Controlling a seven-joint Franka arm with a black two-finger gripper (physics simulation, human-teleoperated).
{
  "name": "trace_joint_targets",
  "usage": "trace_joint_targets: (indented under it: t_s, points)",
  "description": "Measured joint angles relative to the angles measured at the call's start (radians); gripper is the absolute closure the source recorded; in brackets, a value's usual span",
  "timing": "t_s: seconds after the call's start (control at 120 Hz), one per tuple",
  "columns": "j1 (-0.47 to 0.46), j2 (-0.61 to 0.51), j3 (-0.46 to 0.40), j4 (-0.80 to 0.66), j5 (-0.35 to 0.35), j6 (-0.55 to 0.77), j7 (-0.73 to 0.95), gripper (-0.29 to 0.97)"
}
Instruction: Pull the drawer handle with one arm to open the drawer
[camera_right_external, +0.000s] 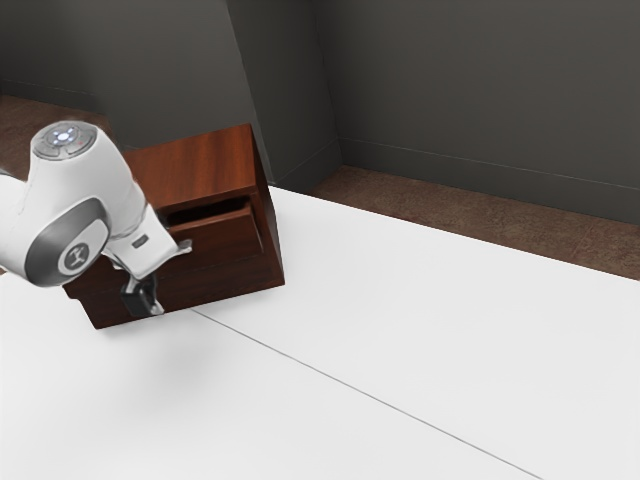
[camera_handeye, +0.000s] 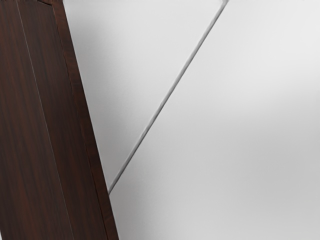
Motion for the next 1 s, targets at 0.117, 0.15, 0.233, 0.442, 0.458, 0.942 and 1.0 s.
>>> trace_joint_targets:
  t_s: [0.117, 0.15, 0.233, 0.442, 0.458, 0.942, 1.0]
  points:
    - [-0.024, -0.026, -0.001, -0.020, -0.011, -0.001, 0.001, 0.01]
    - [-0.027, -0.037, -0.001, -0.032, -0.012, -0.001, 0.002, -0.01]
    - [-0.034, -0.070, -0.001, -0.066, -0.013, 0.000, 0.003, -0.02]
    - [-0.054, -0.155, -0.003, -0.134, -0.011, 0.000, 0.004, 0.07]
    - [-0.056, -0.163, -0.004, -0.140, -0.010, 0.000, 0.004, 0.08]
    - [0.099, -0.349, -0.168, -0.274, 0.003, -0.012, 0.007, 0.09]
    - [0.100, -0.369, -0.174, -0.272, 0.002, -0.018, 0.007, 0.07]
